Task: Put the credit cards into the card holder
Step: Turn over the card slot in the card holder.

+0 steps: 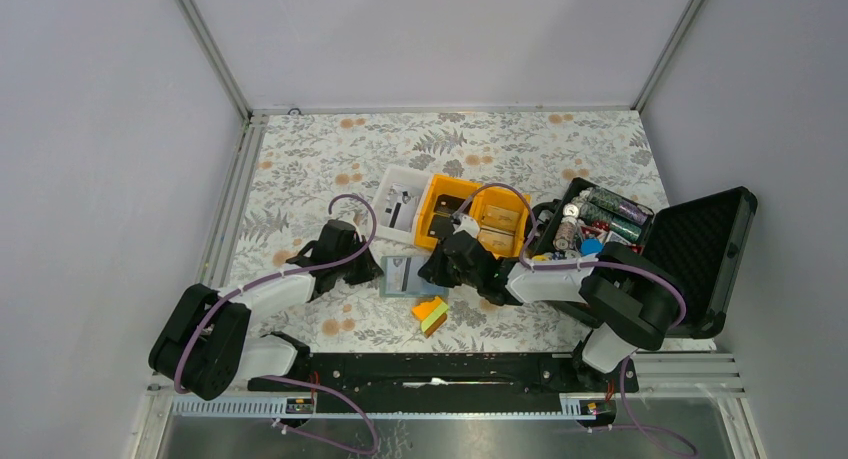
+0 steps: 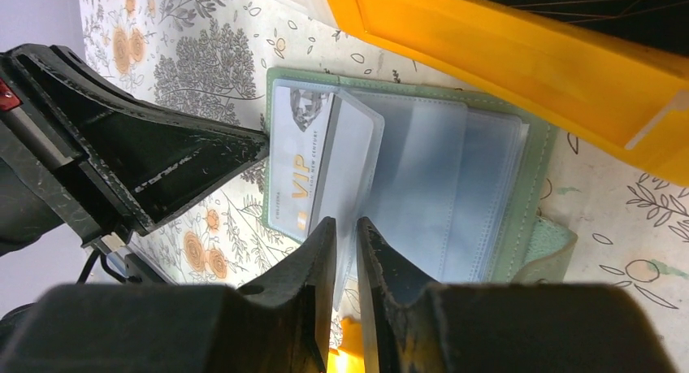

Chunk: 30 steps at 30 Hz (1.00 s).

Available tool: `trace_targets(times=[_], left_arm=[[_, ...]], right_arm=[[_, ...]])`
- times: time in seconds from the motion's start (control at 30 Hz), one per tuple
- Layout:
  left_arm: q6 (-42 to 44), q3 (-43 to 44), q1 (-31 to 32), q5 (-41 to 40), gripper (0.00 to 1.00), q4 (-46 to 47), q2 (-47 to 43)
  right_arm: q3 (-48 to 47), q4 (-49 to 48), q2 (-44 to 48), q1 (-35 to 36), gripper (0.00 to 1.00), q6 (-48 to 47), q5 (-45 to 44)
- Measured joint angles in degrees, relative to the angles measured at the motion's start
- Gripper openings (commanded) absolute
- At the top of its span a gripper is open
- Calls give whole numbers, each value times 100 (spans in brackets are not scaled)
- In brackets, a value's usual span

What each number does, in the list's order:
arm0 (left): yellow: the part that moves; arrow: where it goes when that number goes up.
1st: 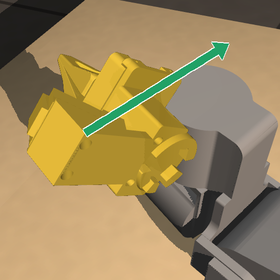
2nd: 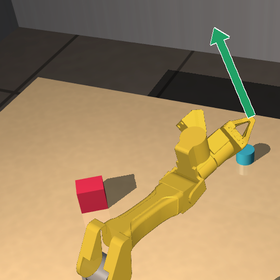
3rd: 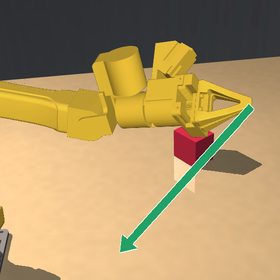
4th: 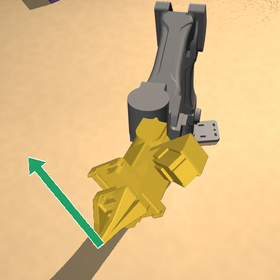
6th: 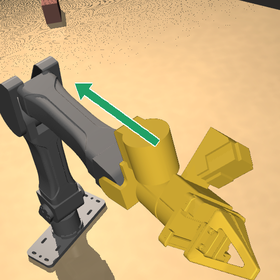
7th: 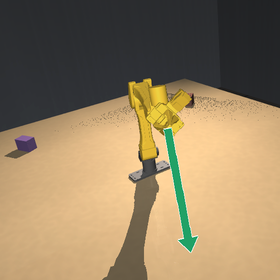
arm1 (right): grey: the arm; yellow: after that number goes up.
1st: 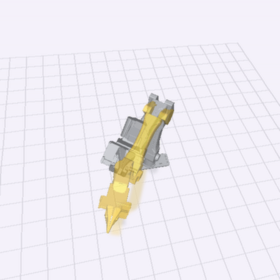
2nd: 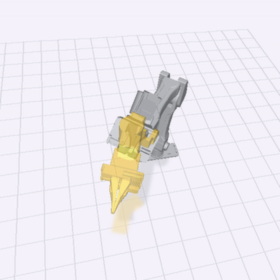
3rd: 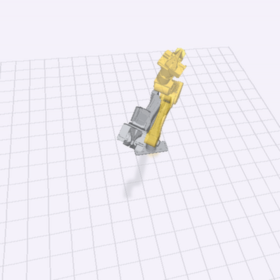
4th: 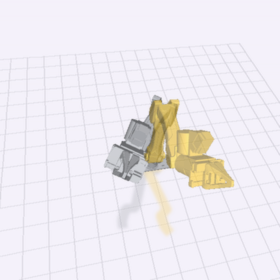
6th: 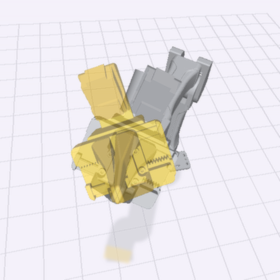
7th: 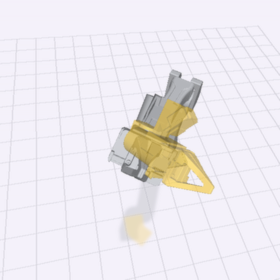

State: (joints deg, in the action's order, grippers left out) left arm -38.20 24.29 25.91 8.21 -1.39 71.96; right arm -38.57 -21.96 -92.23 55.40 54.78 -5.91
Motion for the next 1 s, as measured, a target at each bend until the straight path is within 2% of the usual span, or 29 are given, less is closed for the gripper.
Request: trace_targets(times=[0.53, 0.77, 0.9, 1.0], left_arm=[[0, -4, 0, 66, 5, 26, 0], [-2, -4, 0, 111, 1, 70, 0], [-2, -7, 0, 109, 0, 74, 0], [-2, -15, 0, 109, 0, 98, 0]], right_arm=[[46, -420, -72, 48, 31, -107, -7], [-133, -291, -289, 153, 19, -208, -44], [-372, 146, -289, 197, 17, -352, -240], [-658, 605, -289, 232, 11, -542, -452]])
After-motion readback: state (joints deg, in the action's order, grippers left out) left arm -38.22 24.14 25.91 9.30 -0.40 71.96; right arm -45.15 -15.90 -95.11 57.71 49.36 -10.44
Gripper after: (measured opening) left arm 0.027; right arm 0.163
